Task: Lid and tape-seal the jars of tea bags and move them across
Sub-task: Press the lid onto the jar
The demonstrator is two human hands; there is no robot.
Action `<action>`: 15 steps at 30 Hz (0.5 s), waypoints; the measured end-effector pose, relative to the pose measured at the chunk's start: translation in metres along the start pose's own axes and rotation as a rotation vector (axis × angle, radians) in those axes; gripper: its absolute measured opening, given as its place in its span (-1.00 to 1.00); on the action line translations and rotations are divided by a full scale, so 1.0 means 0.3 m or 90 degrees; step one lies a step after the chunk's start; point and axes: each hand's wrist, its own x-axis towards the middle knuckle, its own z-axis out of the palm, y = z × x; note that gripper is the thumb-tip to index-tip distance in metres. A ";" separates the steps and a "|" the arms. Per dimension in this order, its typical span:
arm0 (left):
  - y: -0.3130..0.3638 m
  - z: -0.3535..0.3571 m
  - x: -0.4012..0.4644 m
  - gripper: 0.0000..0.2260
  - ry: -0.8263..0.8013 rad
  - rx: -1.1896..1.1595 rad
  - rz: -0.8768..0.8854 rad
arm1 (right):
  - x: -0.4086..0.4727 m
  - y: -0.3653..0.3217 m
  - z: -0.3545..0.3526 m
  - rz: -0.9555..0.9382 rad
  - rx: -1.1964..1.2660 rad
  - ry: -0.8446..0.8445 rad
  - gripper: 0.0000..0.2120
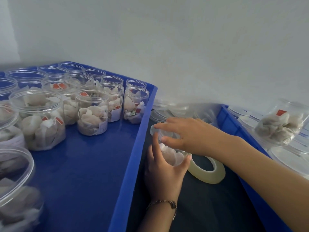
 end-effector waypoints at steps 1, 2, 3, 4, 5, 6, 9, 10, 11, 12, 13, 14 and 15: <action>-0.001 0.001 -0.001 -0.06 -0.003 0.001 -0.004 | 0.000 -0.006 -0.007 0.003 0.004 0.001 -0.48; -0.002 0.001 -0.001 -0.06 -0.006 0.003 -0.008 | -0.004 -0.012 -0.013 0.009 0.007 0.005 -0.48; -0.004 0.001 0.000 -0.06 -0.009 0.003 -0.010 | -0.008 -0.016 -0.013 0.020 0.001 0.016 -0.46; -0.005 0.003 0.001 -0.06 -0.012 0.003 -0.010 | -0.009 -0.023 -0.006 0.042 -0.018 0.031 -0.44; -0.007 0.004 0.002 -0.07 -0.015 0.000 -0.008 | -0.010 -0.037 0.009 0.078 -0.052 0.052 -0.43; -0.007 0.004 0.002 -0.09 -0.019 -0.001 -0.004 | -0.008 -0.062 0.026 0.136 -0.075 0.079 -0.43; -0.005 0.005 0.003 -0.19 -0.036 0.010 0.004 | 0.009 -0.142 0.036 0.276 -0.096 0.068 -0.41; -0.002 0.002 0.003 -0.15 -0.040 0.001 0.000 | 0.022 -0.144 0.014 0.293 -0.080 0.023 -0.36; -0.001 -0.002 0.003 -0.11 -0.043 -0.012 -0.005 | 0.033 -0.139 -0.027 0.328 -0.035 -0.030 -0.30; -0.002 -0.005 0.003 -0.07 -0.041 -0.021 -0.004 | 0.038 -0.123 -0.086 0.379 0.043 -0.092 -0.23; -0.001 -0.007 0.004 -0.05 -0.038 -0.020 0.000 | 0.040 -0.098 -0.144 0.437 0.134 -0.149 -0.19; 0.000 -0.007 0.005 -0.05 -0.034 -0.017 0.004 | 0.036 -0.074 -0.195 0.461 0.199 -0.181 -0.17; -0.001 -0.005 0.008 -0.06 -0.034 -0.012 0.003 | 0.034 -0.047 -0.228 0.427 0.212 -0.185 -0.21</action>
